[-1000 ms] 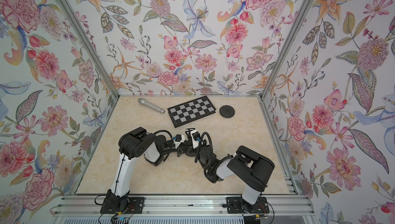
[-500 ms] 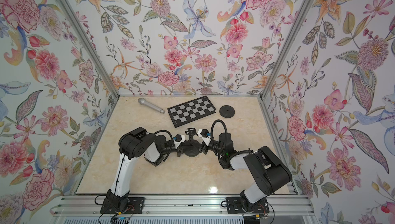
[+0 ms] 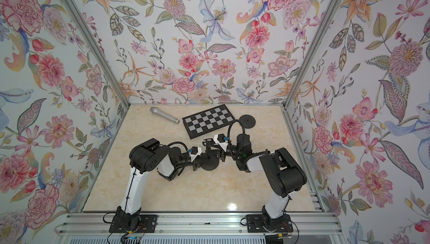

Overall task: Assemble a microphone stand
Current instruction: Screw the microphone stand pole into the microphone stand base.

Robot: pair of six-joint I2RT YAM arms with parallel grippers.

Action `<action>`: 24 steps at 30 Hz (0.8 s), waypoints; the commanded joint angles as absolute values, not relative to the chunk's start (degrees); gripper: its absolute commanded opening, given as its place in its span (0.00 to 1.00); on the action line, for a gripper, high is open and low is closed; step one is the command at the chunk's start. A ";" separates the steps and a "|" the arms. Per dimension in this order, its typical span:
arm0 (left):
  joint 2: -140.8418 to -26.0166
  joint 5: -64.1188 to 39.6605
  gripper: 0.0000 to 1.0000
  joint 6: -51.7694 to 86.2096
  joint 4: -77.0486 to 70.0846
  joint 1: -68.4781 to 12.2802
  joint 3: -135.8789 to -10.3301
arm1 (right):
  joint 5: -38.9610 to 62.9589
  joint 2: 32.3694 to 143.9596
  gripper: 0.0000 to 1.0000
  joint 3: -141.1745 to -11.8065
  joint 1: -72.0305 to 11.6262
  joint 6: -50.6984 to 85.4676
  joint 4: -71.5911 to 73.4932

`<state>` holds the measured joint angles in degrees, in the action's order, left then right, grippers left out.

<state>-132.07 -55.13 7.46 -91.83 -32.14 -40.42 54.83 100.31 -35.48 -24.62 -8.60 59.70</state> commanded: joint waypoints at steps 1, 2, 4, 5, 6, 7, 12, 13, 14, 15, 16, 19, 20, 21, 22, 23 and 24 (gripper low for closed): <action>-136.19 -55.65 0.28 7.45 -105.38 -33.75 -39.14 | 53.51 101.23 0.27 -34.90 -25.12 -7.32 64.86; -136.22 -55.54 0.28 7.57 -105.38 -33.58 -39.19 | 51.07 101.15 0.20 -34.15 -25.42 -7.02 66.13; -136.67 -55.68 0.28 8.00 -105.32 -33.57 -39.21 | 44.70 100.75 0.02 -32.25 -26.20 -5.51 68.97; -136.81 -55.65 0.28 8.04 -105.36 -33.66 -39.14 | 40.87 100.20 0.00 -30.66 -26.89 -4.60 70.77; -136.69 -55.42 0.28 7.96 -105.32 -33.67 -39.17 | 36.49 99.68 0.00 -28.85 -27.78 -3.87 72.78; -136.51 -54.98 0.29 7.79 -105.32 -33.69 -39.11 | 30.65 99.05 0.00 -26.40 -29.45 -3.47 75.35; -137.16 -54.00 0.31 8.86 -105.41 -33.40 -39.29 | -14.75 98.92 0.00 -19.19 -46.01 2.28 80.61; -137.17 -54.01 0.30 8.82 -105.39 -33.40 -39.42 | -24.25 99.57 0.00 -19.96 -50.87 3.39 78.63; -136.94 -53.81 0.30 8.81 -105.33 -33.40 -39.41 | -32.67 100.56 0.00 -21.42 -55.51 5.04 76.29; -136.67 -53.75 0.30 8.57 -105.38 -33.35 -39.29 | -37.51 101.84 0.00 -22.26 -58.41 7.05 76.25; -136.51 -53.55 0.30 8.50 -105.38 -33.18 -39.30 | -39.24 103.80 0.00 -22.39 -60.36 8.10 79.04; -137.21 -54.13 0.30 9.30 -105.38 -33.24 -39.51 | -33.16 106.75 0.00 -21.46 -60.96 6.87 88.10; -137.31 -54.33 0.30 9.23 -105.35 -33.39 -39.51 | -28.90 106.17 0.02 -21.11 -60.23 6.86 88.45; -137.20 -54.33 0.30 9.12 -105.38 -33.35 -39.57 | -24.42 105.35 0.13 -20.87 -59.29 6.41 87.96; -136.81 -54.32 0.29 8.82 -105.33 -33.37 -39.52 | -18.95 104.08 0.25 -20.38 -58.07 5.55 86.95; -136.51 -54.15 0.30 8.41 -105.36 -33.28 -39.35 | -13.90 102.91 0.36 -19.80 -56.33 4.69 86.15; -136.46 -54.14 0.30 8.39 -105.34 -33.22 -39.36 | -8.58 102.15 0.44 -19.35 -54.76 3.47 85.81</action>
